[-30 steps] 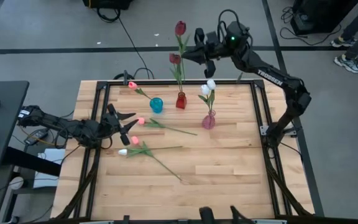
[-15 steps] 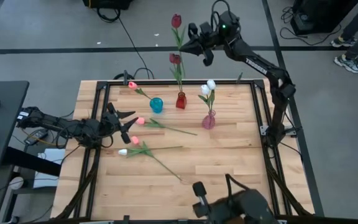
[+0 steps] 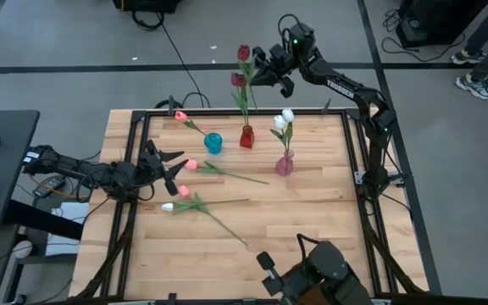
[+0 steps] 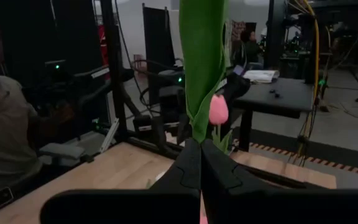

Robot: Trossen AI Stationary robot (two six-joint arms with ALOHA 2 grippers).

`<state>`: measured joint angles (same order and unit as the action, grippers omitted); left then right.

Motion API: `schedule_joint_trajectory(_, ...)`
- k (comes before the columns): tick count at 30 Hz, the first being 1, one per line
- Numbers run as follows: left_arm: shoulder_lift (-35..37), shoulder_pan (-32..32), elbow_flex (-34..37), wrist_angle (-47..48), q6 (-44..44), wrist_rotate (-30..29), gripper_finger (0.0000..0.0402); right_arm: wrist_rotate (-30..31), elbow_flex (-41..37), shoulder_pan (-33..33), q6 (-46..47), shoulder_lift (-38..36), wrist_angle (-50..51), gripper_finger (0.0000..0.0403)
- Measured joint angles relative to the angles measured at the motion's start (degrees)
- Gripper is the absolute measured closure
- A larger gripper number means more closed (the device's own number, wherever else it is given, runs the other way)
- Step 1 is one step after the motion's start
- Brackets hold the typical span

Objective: Sort flowers into vase by color
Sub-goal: Put the red flower into the red vase

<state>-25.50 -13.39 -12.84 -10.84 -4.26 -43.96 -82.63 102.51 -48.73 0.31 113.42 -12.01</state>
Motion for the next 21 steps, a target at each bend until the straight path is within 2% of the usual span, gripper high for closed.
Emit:
schedule_joint_trajectory(8,0.0,0.0,0.0,0.0,0.2,-2.5,0.0257,0.9,-10.1,1.3,-4.9,-1.3,-2.7,0.0398)
schedule_joint_trajectory(21,0.0,0.0,0.0,0.0,0.4,-2.7,0.0257,8.1,-21.1,4.8,2.5,-1.3,-29.7,0.0398)
